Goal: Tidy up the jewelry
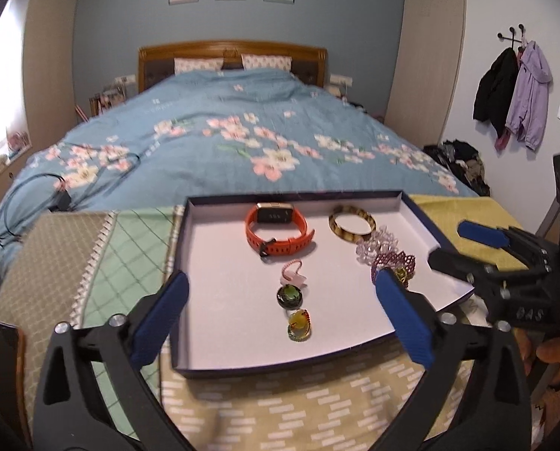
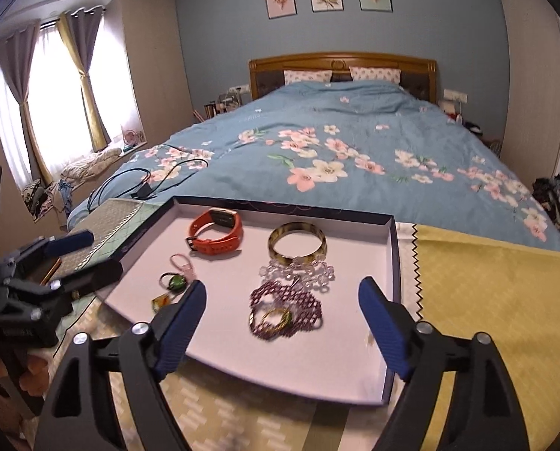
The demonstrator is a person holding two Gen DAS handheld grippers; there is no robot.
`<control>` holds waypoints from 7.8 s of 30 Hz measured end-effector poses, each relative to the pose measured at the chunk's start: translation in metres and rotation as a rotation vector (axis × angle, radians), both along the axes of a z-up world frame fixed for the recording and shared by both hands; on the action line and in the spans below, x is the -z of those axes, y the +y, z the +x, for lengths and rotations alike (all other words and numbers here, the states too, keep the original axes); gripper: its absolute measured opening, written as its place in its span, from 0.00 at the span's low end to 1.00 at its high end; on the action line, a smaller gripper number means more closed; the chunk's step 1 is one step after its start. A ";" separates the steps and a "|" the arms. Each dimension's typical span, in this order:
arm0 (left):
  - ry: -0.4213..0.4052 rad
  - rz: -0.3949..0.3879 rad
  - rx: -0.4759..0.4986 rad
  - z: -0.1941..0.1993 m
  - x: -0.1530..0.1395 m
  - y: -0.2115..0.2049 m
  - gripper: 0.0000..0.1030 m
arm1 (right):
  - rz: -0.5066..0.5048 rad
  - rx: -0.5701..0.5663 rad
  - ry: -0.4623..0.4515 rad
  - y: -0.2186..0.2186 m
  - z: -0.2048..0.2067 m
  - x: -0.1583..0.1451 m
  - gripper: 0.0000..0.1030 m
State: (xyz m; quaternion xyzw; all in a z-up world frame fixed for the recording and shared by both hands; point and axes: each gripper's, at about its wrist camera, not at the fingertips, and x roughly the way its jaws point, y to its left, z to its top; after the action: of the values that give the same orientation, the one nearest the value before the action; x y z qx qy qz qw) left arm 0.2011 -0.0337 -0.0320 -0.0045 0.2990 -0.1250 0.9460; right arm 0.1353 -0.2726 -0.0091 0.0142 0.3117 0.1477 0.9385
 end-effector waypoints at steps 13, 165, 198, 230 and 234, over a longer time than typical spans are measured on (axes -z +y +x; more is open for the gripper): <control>-0.245 0.023 -0.099 -0.097 -0.033 0.022 0.95 | -0.028 0.089 -0.249 0.002 -0.082 -0.019 0.93; -0.431 -0.031 -0.191 -0.178 -0.042 0.026 0.95 | 0.054 0.165 -0.483 0.003 -0.154 -0.023 0.93; -0.430 -0.022 -0.194 -0.177 -0.042 0.027 0.95 | 0.061 0.167 -0.475 0.001 -0.153 -0.023 0.93; -0.433 -0.018 -0.194 -0.181 -0.046 0.024 0.95 | 0.064 0.166 -0.477 -0.001 -0.150 -0.027 0.93; -0.433 -0.019 -0.195 -0.181 -0.046 0.024 0.95 | 0.063 0.167 -0.479 -0.002 -0.151 -0.027 0.93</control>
State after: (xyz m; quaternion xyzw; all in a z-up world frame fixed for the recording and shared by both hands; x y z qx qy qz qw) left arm 0.0198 -0.0093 0.0138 -0.0152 0.0861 -0.0338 0.9956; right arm -0.0155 -0.2747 0.0178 0.0339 0.0733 0.0785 0.9936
